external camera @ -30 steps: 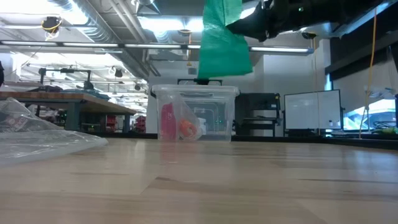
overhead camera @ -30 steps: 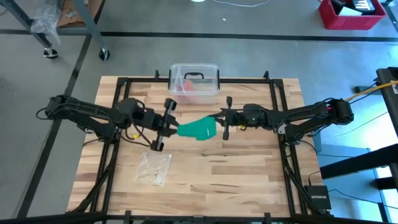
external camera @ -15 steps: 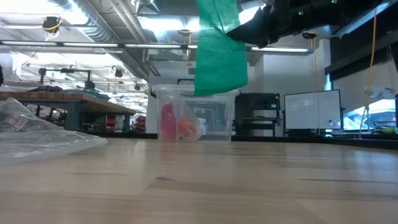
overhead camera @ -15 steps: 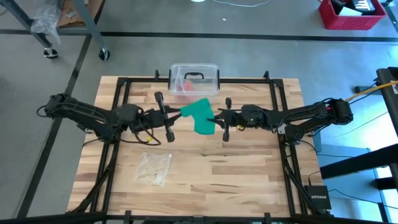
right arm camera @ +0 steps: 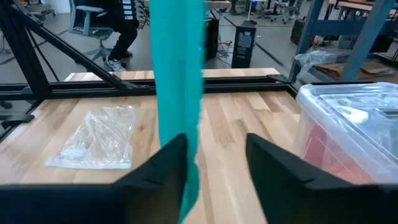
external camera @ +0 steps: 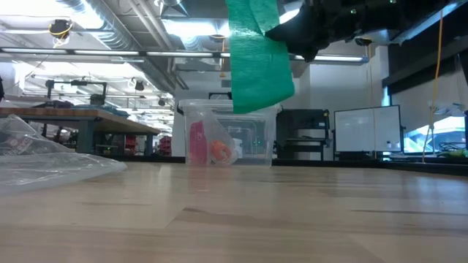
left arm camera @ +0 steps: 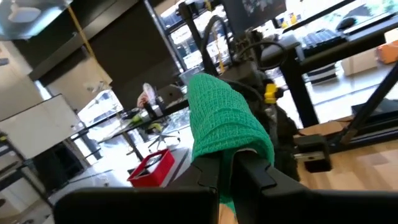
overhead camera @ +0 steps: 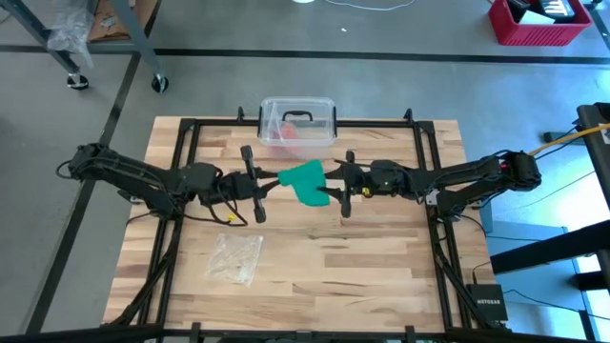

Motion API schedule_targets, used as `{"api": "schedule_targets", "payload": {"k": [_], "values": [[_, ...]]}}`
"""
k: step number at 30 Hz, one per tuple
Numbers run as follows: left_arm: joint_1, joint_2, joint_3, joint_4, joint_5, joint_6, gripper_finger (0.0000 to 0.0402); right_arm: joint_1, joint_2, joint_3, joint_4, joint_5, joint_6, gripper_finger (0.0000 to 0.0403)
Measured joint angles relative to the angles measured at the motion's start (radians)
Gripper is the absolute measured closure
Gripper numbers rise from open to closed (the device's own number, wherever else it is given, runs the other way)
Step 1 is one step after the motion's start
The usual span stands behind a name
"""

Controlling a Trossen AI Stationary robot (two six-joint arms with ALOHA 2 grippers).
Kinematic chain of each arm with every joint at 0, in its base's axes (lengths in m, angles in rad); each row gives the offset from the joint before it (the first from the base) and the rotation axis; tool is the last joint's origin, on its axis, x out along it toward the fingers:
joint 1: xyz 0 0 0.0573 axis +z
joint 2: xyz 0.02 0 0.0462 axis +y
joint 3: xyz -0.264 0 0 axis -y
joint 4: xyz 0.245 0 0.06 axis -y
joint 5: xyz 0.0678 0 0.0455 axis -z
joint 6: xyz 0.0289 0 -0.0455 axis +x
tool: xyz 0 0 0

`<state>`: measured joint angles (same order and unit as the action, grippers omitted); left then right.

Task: Roll bandage
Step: Roll the green bandage

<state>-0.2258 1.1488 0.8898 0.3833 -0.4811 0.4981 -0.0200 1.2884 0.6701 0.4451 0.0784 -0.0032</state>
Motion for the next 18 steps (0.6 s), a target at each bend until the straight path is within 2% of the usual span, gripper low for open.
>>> {"api": "schedule_targets", "payload": {"k": [4, 7, 15, 18], "values": [[-0.009, 0.000, 0.000, 0.001, 0.015, -0.001, 0.0391, 0.000, -0.005, 0.013, -0.003, 0.000, 0.000, 0.0183], [-0.011, 0.000, 0.000, -0.001, 0.016, 0.012, 0.0391, 0.000, -0.014, 0.025, -0.002, -0.004, -0.002, 0.0161], [-0.011, 0.000, 0.000, 0.001, 0.017, 0.028, 0.0391, 0.000, -0.012, 0.059, -0.053, -0.109, -0.005, 0.0150], [-0.017, 0.000, 0.000, 0.001, 0.017, 0.024, 0.0391, 0.001, -0.010, 0.059, -0.110, -0.109, -0.011, 0.0150]]}}
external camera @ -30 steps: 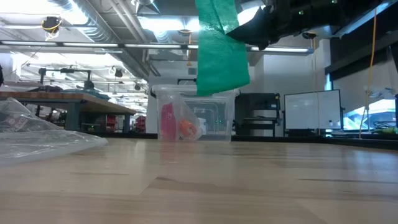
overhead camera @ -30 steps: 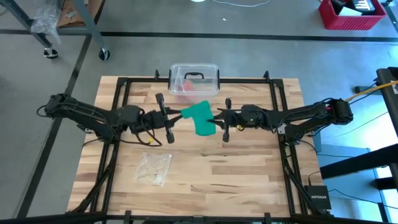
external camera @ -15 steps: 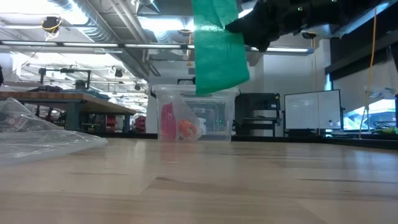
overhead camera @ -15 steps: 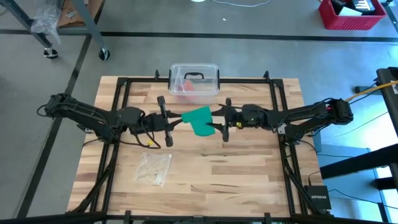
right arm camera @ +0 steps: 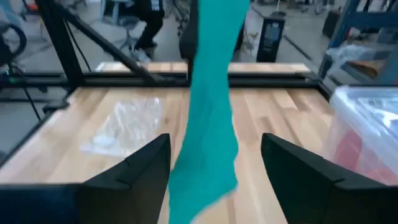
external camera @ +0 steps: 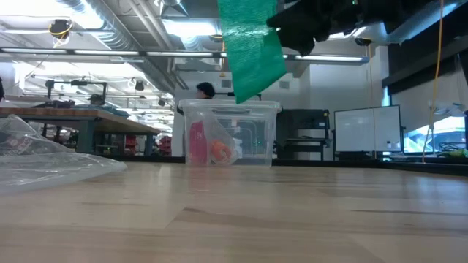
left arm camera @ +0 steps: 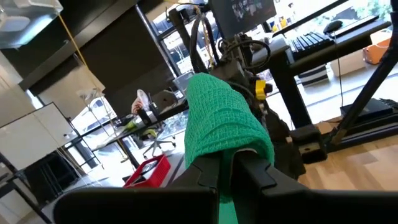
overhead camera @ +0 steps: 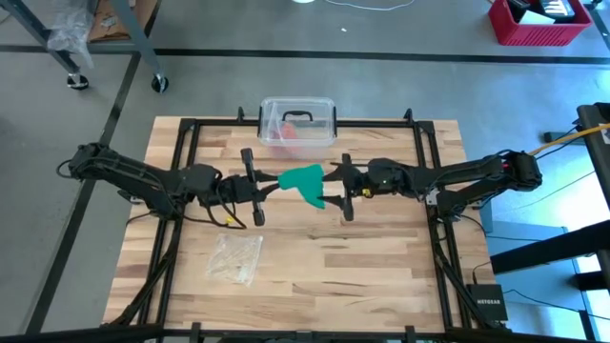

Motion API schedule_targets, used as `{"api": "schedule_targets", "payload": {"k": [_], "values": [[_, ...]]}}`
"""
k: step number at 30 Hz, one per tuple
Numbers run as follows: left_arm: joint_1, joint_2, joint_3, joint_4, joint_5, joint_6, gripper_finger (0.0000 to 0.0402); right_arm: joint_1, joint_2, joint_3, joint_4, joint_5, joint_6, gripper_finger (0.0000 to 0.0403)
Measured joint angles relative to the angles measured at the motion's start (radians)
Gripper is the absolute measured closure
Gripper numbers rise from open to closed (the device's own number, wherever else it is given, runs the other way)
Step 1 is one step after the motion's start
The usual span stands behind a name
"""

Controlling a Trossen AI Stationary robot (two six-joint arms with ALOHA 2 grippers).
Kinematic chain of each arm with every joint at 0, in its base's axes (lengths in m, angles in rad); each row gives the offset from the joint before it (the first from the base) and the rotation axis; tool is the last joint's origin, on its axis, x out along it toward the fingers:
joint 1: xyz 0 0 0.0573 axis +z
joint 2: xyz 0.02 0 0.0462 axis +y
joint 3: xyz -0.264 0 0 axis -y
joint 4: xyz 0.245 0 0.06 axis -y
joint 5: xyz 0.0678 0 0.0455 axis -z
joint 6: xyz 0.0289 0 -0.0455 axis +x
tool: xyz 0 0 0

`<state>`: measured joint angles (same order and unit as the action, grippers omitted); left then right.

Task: Roll bandage
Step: Roll the green bandage

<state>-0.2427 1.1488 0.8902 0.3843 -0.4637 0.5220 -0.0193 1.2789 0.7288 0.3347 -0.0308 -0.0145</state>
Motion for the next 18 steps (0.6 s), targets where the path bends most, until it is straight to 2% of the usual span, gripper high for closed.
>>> {"api": "schedule_targets", "payload": {"k": [6, 12, 18], "values": [[-0.007, 0.000, 0.000, -0.012, 0.000, 0.020, 0.0391, -0.001, -0.056, 0.006, -0.010, 0.046, -0.042, 0.0150], [-0.007, 0.000, 0.000, -0.018, 0.000, 0.028, 0.0391, -0.001, -0.130, 0.038, -0.201, 0.046, -0.043, 0.0150], [-0.007, 0.000, 0.000, -0.026, 0.000, 0.013, 0.0391, 0.000, -0.117, 0.037, -0.251, 0.020, -0.041, 0.0150]]}}
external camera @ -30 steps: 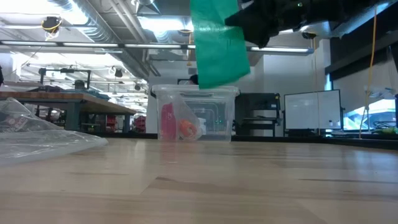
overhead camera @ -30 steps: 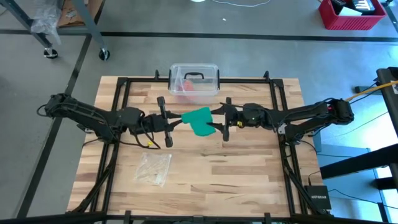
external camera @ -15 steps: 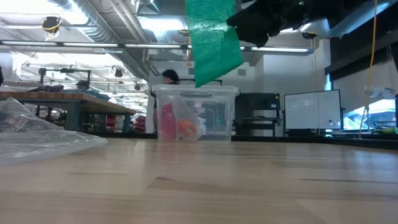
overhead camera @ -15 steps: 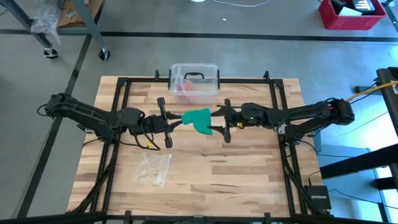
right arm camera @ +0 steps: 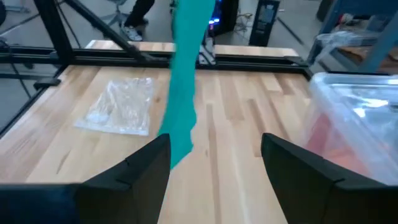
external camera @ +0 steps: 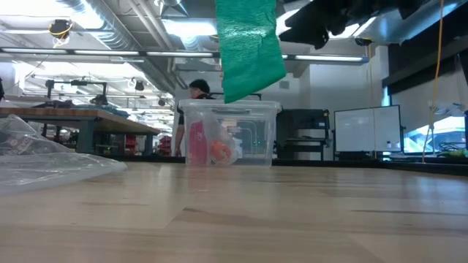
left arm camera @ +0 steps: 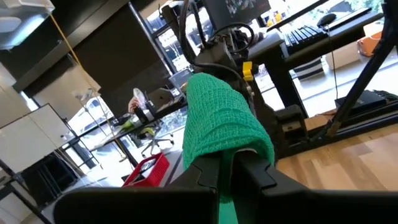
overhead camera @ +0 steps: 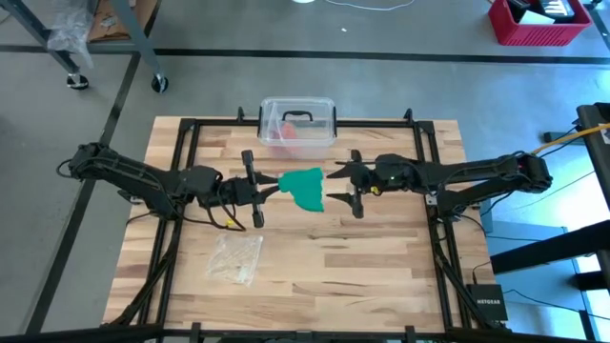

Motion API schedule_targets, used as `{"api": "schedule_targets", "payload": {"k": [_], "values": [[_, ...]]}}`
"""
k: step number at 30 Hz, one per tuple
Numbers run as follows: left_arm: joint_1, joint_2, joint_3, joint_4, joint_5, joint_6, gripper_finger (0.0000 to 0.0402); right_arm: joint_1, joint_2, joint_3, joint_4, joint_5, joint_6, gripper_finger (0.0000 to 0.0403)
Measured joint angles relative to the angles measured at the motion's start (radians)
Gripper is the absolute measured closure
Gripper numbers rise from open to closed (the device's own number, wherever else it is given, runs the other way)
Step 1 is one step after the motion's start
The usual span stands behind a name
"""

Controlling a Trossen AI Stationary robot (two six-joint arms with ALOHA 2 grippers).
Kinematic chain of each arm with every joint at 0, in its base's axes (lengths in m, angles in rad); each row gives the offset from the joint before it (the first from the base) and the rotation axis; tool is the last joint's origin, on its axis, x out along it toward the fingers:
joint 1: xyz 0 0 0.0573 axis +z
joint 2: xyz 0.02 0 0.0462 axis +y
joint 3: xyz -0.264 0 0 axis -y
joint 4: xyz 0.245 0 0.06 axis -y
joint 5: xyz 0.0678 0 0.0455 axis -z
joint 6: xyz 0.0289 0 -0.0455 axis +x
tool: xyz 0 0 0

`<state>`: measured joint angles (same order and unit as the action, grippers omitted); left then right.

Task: Roll bandage
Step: Roll the green bandage

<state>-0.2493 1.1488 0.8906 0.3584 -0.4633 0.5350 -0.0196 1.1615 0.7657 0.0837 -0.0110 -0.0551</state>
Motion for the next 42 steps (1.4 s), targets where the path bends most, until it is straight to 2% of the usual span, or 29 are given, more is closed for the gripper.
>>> {"api": "schedule_targets", "payload": {"k": [8, 10, 14, 18, 21, 24, 32, 40, 42], "values": [[0.001, 0.000, 0.000, 0.000, 0.000, 0.005, 0.0391, 0.000, 0.128, -0.007, 0.137, -0.034, -0.002, 0.0150], [0.001, 0.000, 0.000, -0.003, 0.000, 0.005, 0.0391, 0.000, 0.138, -0.007, 0.108, -0.062, 0.004, 0.0150], [0.001, 0.000, 0.000, -0.009, 0.000, 0.005, 0.0391, 0.000, 0.118, 0.035, -0.063, -0.060, 0.026, 0.0150], [0.001, 0.000, 0.000, -0.011, 0.000, 0.009, 0.0391, 0.001, 0.111, 0.070, -0.076, -0.060, 0.051, 0.0150], [0.001, 0.000, 0.000, -0.007, 0.000, 0.012, 0.0391, 0.001, 0.132, 0.073, -0.011, -0.053, 0.077, 0.0150], [0.001, 0.000, 0.000, -0.007, 0.000, 0.009, 0.0391, 0.001, 0.174, 0.073, 0.041, 0.014, 0.074, 0.0150], [0.001, 0.000, 0.000, -0.002, 0.000, 0.000, 0.0391, 0.001, 0.300, 0.072, 0.255, 0.000, -0.003, 0.0152], [0.000, 0.000, 0.000, -0.002, 0.000, -0.004, 0.0391, 0.000, 0.347, -0.002, 0.484, -0.017, -0.058, 0.0215], [0.000, 0.000, 0.000, -0.002, 0.000, -0.005, 0.0391, 0.000, 0.349, -0.028, 0.495, -0.016, -0.058, 0.0230]]}}
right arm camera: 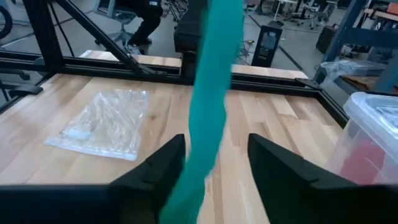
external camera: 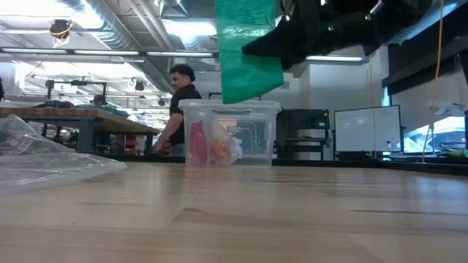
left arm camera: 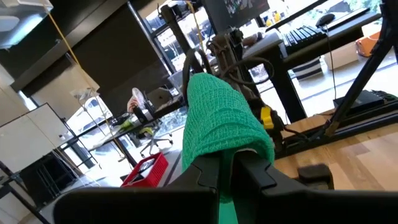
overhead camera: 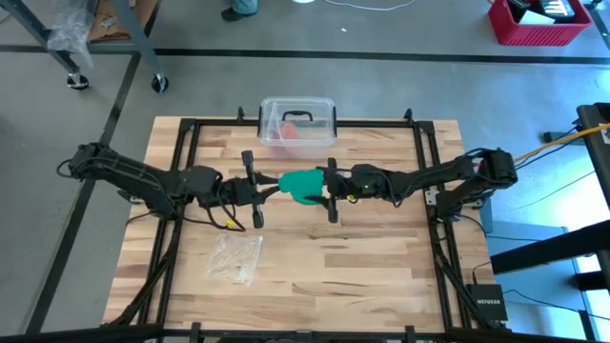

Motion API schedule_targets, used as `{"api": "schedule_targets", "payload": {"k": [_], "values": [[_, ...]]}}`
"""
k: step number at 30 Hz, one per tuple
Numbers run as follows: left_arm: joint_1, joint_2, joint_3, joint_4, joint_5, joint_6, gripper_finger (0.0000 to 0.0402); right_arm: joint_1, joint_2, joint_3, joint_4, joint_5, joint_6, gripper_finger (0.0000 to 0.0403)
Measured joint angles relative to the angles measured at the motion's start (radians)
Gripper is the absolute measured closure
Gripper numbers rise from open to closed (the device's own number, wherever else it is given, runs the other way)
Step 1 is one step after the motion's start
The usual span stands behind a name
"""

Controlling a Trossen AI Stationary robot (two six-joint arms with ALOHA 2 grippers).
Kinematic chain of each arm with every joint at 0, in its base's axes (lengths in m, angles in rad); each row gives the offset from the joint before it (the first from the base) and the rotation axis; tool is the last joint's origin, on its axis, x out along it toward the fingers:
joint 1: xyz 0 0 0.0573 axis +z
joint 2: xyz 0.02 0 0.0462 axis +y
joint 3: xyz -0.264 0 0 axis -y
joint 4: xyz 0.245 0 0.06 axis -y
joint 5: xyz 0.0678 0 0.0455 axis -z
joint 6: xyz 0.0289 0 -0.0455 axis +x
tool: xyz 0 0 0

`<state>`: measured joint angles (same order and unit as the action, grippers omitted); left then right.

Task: Roll bandage
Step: Roll the green bandage

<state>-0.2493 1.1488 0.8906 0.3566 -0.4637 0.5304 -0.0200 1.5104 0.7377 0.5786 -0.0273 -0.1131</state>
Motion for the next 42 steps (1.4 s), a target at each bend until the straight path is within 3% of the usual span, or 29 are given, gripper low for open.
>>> {"api": "schedule_targets", "payload": {"k": [6, 10, 12, 21, 26, 35, 42], "values": [[0.000, 0.000, 0.000, 0.004, 0.000, 0.000, 0.0391, 0.001, 0.001, -0.006, 0.011, -0.009, -0.005, 0.0282], [0.000, 0.000, 0.000, 0.002, 0.000, 0.000, 0.0391, 0.001, 0.001, -0.006, 0.005, -0.010, -0.047, 0.0369], [0.000, 0.000, 0.000, 0.002, -0.001, 0.012, 0.0391, 0.002, 0.001, -0.006, -0.008, -0.017, -0.070, 0.0391], [-0.037, -0.047, 0.000, 0.002, -0.222, 0.106, 0.0391, 0.105, -0.003, 0.028, -0.034, 0.012, -0.207, 0.0395], [-0.041, -0.047, 0.000, -0.029, -0.340, 0.151, 0.0391, 0.207, -0.015, 0.096, -0.140, 0.166, -0.354, 0.0398], [-0.027, -0.040, 0.000, -0.116, -0.359, 0.153, 0.0391, 0.428, -0.033, 0.319, -0.337, 0.381, -0.611, 0.0399], [-0.030, 0.018, 0.000, -0.118, -0.322, 0.185, 0.0391, 0.479, -0.033, 0.513, -0.452, 0.413, -0.663, 0.0399]]}}
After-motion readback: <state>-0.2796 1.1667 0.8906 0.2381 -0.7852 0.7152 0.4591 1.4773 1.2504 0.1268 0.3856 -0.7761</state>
